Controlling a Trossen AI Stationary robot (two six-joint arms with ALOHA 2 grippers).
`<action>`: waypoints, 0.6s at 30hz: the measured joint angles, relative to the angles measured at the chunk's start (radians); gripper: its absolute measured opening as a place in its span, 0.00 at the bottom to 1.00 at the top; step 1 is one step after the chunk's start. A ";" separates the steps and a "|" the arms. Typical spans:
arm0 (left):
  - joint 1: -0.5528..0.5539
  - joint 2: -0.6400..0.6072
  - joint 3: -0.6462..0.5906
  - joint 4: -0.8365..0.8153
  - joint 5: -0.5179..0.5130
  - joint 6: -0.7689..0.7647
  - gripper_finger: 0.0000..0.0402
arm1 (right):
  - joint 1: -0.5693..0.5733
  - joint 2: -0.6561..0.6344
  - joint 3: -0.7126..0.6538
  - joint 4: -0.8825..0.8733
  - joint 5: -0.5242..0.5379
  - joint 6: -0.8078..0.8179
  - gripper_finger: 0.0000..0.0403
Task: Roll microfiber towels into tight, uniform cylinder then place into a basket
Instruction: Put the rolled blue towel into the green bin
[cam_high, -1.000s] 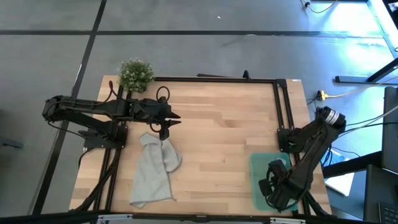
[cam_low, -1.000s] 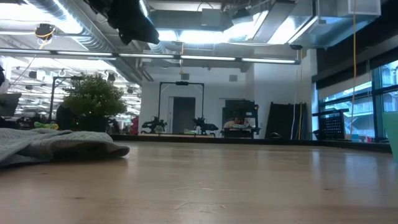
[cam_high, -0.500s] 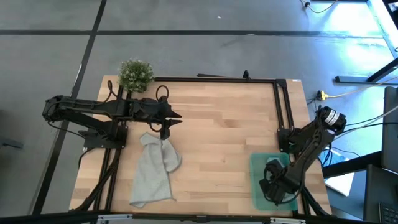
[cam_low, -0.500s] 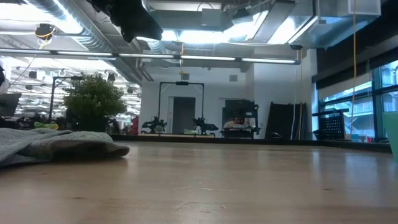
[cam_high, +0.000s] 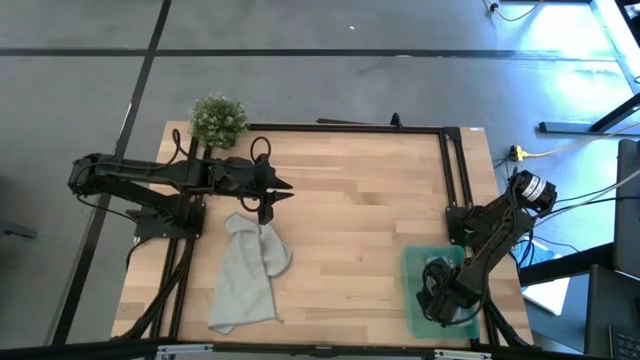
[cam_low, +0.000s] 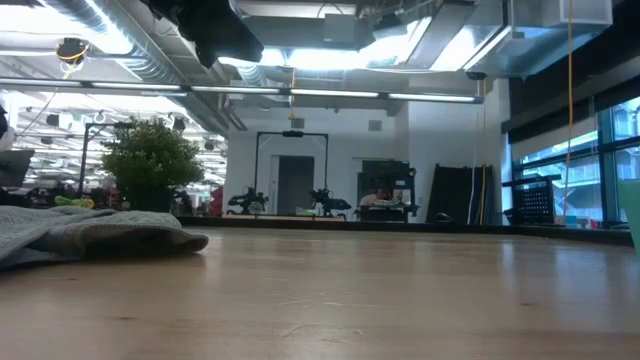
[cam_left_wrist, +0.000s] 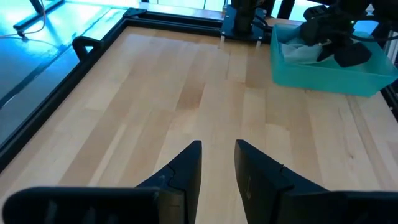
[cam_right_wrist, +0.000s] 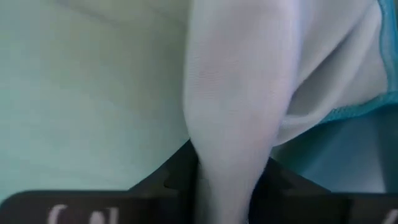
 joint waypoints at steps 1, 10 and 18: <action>0.000 0.000 0.000 0.000 0.000 0.000 0.22 | 0.000 0.001 0.000 0.001 -0.011 -0.007 0.27; 0.000 0.000 0.000 0.000 0.000 -0.001 0.22 | 0.000 0.001 0.000 0.003 -0.059 -0.013 0.43; 0.000 0.000 0.000 0.000 0.000 -0.006 0.22 | 0.000 -0.055 0.000 0.005 -0.055 -0.008 0.53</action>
